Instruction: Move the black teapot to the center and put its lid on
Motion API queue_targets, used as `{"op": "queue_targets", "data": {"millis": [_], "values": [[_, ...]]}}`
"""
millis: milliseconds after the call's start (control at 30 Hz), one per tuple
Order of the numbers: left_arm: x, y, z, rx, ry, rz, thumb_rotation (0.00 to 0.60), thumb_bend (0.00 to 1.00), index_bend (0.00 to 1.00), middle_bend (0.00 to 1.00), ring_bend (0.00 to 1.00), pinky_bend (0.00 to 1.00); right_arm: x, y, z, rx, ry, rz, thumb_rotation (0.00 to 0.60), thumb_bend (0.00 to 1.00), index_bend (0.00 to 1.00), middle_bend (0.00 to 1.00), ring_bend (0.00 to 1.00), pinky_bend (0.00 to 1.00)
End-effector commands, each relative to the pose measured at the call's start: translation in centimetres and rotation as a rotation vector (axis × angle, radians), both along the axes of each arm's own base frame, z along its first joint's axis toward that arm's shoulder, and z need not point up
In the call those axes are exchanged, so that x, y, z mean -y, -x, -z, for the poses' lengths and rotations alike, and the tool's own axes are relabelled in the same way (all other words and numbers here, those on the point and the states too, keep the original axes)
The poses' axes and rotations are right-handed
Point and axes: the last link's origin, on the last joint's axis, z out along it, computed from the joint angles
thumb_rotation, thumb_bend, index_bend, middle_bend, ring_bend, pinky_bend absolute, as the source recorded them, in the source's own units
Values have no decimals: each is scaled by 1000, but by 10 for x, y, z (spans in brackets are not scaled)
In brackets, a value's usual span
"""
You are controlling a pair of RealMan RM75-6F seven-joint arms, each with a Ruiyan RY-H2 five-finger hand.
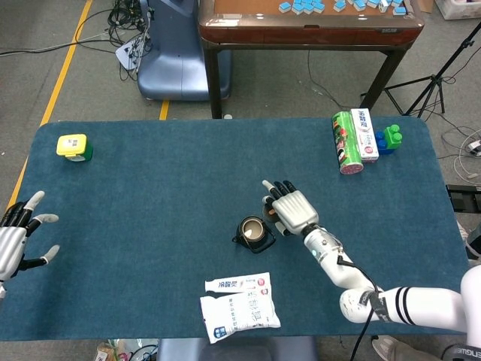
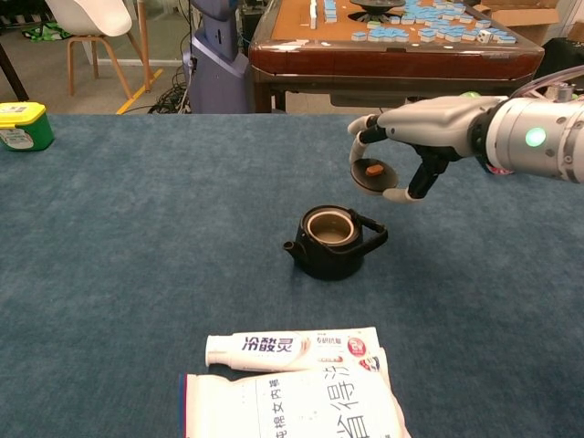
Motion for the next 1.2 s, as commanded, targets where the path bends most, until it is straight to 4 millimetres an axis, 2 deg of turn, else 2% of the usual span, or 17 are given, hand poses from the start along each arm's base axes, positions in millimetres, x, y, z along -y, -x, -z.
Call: {"op": "queue_targets", "data": {"millis": [33,500,1200], "values": [[2,0,-1,1,-2,4,600,257,317,0,0,0,-2,-4,3,2,-6,-8,600,422,313,0,0,0],[12,5,-7,8,-11,6,600,257,319,0,0,0,-16,-24,21,0,-41,-48,600,421,313,0,0,0],[15,10,-9,9,-14,0,600,256,321,0,0,0,-16,-19,31,-34,-47,-43,600,421,313,0,0,0]]}}
